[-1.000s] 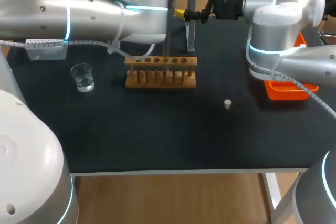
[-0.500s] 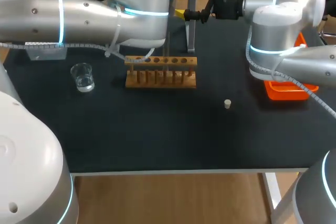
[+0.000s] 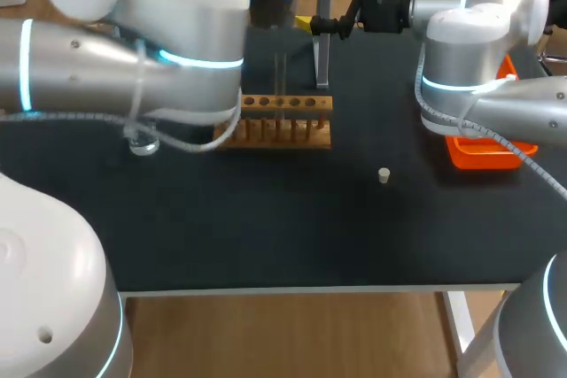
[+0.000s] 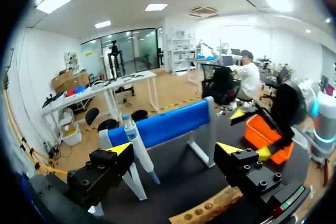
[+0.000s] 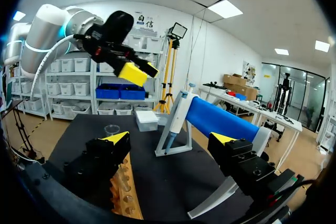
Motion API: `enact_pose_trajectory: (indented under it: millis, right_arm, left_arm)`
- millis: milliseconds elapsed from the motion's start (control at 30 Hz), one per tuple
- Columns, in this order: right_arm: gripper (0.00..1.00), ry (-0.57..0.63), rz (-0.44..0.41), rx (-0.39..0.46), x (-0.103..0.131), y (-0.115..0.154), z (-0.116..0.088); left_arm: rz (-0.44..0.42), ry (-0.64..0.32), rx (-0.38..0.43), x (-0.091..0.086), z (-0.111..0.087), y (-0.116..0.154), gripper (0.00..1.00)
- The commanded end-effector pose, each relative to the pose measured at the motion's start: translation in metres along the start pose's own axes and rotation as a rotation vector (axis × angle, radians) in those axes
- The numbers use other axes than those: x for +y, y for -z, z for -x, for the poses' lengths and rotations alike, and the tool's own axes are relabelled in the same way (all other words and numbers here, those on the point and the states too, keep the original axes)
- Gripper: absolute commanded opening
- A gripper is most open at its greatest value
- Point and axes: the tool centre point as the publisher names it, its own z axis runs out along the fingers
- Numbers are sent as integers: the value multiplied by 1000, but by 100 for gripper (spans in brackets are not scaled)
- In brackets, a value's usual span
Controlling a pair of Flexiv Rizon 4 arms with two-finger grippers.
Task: Invert the test tube, pick up the pipette, mount the tip to pipette, aspirate from beaker and dispense into the tube, eject the tip, return the pipette, and cap with the stopper.
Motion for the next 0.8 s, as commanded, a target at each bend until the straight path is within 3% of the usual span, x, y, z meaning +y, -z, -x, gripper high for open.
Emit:
enact_pose_trajectory:
  millis: [33, 367, 800]
  right_arm:
    - [100, 0, -1, 1, 0, 0, 0]
    - [100, 0, -1, 1, 0, 0, 0]
    - [100, 0, -1, 1, 0, 0, 0]
  left_arm:
    - [-77, -70, 233, 18, -2, 53, 100]
    - [-145, -249, 483, 34, -26, 70, 100]
    - [-99, -325, 661, 67, -52, 58, 100]
